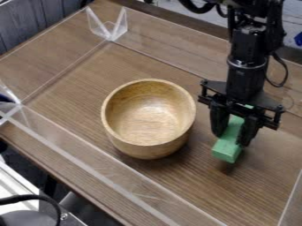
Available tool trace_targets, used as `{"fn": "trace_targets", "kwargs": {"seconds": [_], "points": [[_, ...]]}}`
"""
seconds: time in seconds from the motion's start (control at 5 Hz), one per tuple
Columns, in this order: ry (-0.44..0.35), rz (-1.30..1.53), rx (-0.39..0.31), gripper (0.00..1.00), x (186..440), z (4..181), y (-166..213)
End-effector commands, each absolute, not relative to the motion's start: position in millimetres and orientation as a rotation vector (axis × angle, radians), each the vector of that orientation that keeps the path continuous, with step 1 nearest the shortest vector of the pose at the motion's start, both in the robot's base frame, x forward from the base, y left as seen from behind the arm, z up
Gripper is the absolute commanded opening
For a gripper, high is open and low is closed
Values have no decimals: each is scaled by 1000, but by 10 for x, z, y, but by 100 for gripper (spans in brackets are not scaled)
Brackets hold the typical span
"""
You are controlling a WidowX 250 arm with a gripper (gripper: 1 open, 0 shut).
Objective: Remove the green block from inside the brown bowl and put it on the table
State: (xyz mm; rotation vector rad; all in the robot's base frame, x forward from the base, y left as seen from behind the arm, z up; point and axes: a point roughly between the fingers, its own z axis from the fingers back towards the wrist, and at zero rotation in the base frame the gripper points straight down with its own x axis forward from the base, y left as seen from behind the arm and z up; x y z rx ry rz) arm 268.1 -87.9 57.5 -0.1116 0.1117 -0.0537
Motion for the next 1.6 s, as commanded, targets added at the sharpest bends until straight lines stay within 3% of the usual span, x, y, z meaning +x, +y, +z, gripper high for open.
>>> {"fn": "trace_targets", "kwargs": {"seconds": [0.0,0.2,1.0,1.4], "points": [[76,-53,-118,100,2752,690,-863],[67,-51,-123,100,2764,779,-837],[50,-45,-105,100,2795,739,-756],[31,-45,-101,100,2813,802,-708]]}}
